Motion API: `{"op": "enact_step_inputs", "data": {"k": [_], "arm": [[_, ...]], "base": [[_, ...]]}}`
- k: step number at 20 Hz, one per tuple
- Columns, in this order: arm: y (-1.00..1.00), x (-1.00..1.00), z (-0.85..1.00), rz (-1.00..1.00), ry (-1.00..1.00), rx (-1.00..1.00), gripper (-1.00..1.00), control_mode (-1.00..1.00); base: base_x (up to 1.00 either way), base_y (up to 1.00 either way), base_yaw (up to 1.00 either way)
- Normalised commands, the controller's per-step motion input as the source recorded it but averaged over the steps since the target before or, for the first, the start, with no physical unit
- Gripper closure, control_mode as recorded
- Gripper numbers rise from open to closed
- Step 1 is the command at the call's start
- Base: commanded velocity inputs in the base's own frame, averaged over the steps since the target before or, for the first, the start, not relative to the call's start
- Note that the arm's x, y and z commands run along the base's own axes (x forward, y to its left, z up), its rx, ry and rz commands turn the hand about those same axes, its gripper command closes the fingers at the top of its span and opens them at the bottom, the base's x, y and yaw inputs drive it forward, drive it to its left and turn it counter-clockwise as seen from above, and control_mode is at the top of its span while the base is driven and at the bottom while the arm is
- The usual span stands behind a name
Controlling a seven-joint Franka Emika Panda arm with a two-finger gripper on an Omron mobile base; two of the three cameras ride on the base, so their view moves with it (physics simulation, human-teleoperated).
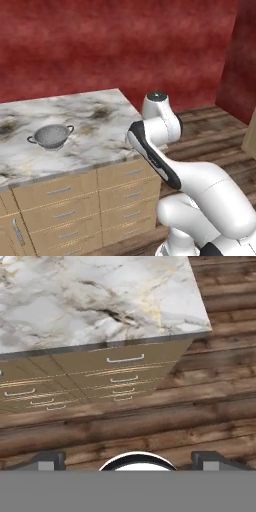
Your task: Pick the pot and colander and place them in the sink. Then turn on the water.
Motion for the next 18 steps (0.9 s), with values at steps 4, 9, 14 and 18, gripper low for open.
{"op": "enact_step_inputs", "data": {"k": [4,9,14,18], "arm": [[0.00,0.00,0.00,0.00,0.00,0.00,-1.00,1.00],[0.00,0.00,0.00,0.00,0.00,0.00,-1.00,1.00],[0.00,0.00,0.00,0.00,0.00,0.00,-1.00,1.00],[0.00,0.00,0.00,0.00,0.00,0.00,-1.00,1.00]], "base": [[0.48,0.79,0.01],[0.54,0.83,-0.02],[0.28,0.67,-0.01],[0.03,0.46,0.00]]}}
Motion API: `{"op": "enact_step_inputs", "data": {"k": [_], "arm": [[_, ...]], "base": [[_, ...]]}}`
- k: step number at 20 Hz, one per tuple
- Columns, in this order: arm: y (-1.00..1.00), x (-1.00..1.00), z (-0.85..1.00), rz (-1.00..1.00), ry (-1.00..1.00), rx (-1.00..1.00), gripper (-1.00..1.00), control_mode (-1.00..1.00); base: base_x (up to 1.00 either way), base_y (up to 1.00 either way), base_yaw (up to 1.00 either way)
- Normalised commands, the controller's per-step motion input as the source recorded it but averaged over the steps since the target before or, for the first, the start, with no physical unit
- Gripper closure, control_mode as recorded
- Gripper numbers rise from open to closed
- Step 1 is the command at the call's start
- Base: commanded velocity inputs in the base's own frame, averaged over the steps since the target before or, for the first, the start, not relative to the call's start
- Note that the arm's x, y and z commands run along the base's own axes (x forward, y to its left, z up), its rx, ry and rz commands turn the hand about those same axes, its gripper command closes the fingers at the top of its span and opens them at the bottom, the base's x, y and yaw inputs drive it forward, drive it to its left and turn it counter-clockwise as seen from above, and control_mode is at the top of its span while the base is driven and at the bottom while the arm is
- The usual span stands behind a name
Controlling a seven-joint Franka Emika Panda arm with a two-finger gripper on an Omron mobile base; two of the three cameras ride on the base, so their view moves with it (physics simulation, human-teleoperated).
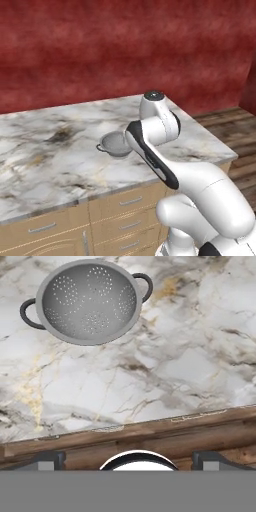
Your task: Pick the pot and colander and place them in the sink. Then turn on the water.
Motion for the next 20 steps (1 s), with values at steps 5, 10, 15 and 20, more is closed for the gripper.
{"op": "enact_step_inputs", "data": {"k": [5,10,15,20], "arm": [[0.00,0.00,0.00,0.00,0.00,0.00,-1.00,1.00],[0.15,0.12,-0.05,0.06,0.09,0.06,-1.00,-1.00],[0.66,0.86,-0.23,0.08,0.24,0.04,-1.00,-1.00],[0.52,0.81,-0.46,0.13,0.15,-0.06,-1.00,-1.00]], "base": [[0.00,0.19,0.01],[0.00,0.04,0.03],[0.00,0.00,0.00],[0.00,0.00,0.00]]}}
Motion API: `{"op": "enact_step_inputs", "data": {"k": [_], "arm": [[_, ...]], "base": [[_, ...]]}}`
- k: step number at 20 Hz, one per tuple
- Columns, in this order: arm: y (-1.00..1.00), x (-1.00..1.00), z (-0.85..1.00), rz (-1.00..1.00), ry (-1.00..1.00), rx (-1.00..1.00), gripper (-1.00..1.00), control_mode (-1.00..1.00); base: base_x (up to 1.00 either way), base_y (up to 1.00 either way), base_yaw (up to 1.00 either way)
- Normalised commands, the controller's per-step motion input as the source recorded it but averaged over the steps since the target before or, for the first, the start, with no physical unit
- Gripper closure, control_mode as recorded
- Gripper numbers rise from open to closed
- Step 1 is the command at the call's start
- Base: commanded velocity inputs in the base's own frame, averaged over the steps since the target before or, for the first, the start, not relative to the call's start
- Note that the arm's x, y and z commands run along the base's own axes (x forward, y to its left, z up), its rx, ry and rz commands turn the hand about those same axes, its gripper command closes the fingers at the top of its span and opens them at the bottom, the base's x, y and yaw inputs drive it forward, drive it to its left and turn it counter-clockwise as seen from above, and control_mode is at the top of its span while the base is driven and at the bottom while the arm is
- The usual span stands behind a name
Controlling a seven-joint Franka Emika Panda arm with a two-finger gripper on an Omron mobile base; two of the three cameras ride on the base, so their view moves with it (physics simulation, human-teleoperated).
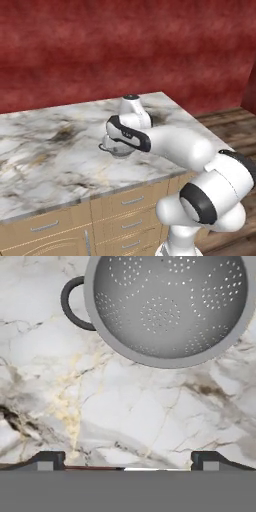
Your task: Pick the pot and colander and place them in the sink. Then turn on the water.
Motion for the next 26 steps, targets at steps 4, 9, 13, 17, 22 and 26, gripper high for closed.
{"op": "enact_step_inputs", "data": {"k": [4,9,13,17,22,26], "arm": [[0.33,0.58,-0.41,0.18,0.00,-0.14,-1.00,-1.00],[0.03,0.67,-0.71,0.24,0.01,-0.10,-1.00,-1.00],[0.00,0.63,-0.63,0.25,0.00,-0.06,-1.00,-1.00],[0.02,0.54,-0.33,0.23,0.00,-0.01,-1.00,-1.00],[0.08,0.32,-0.15,0.18,0.00,0.00,-1.00,-1.00],[0.09,0.00,-0.13,0.11,0.00,0.00,1.00,-1.00]], "base": [[0.00,0.00,0.00],[0.00,0.00,0.00],[0.00,0.00,0.00],[0.00,0.00,0.00],[0.00,0.00,0.00],[0.00,0.00,0.00]]}}
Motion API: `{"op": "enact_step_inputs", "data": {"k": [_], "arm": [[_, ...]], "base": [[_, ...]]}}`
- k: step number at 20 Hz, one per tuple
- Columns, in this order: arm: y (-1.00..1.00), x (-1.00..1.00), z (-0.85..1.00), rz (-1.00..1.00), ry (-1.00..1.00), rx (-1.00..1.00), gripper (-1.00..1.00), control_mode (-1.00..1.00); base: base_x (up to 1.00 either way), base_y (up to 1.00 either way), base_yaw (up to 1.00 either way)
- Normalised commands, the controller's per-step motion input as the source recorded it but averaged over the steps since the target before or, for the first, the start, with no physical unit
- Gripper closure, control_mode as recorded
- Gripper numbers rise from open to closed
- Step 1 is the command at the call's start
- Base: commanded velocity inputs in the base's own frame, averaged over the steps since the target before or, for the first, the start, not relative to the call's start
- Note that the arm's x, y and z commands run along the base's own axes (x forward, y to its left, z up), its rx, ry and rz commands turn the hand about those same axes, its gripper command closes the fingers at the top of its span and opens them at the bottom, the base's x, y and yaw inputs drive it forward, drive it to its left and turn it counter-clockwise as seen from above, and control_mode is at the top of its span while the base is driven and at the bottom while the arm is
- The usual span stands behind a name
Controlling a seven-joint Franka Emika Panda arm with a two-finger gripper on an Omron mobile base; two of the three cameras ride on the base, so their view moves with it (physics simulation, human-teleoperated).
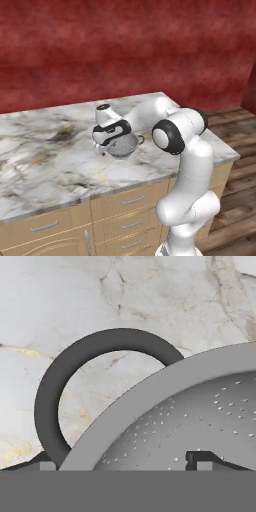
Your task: Pick the pot and colander and place them in the sink. Then turn on the water.
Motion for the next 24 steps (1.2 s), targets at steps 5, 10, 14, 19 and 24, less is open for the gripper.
{"op": "enact_step_inputs", "data": {"k": [5,10,14,19,24], "arm": [[0.00,-0.27,-0.01,0.01,0.00,0.00,1.00,-1.00],[-0.18,-0.31,0.05,0.00,0.00,0.01,1.00,-1.00],[-0.24,-0.58,0.51,0.00,-0.05,0.00,1.00,-1.00],[-0.10,-0.39,0.83,0.00,0.00,0.00,1.00,-1.00],[-0.12,-0.55,0.86,0.00,-0.08,0.00,1.00,-1.00]], "base": [[0.00,0.00,0.00],[0.00,0.00,0.00],[0.00,0.00,0.00],[0.00,0.00,0.00],[0.00,0.00,0.00]]}}
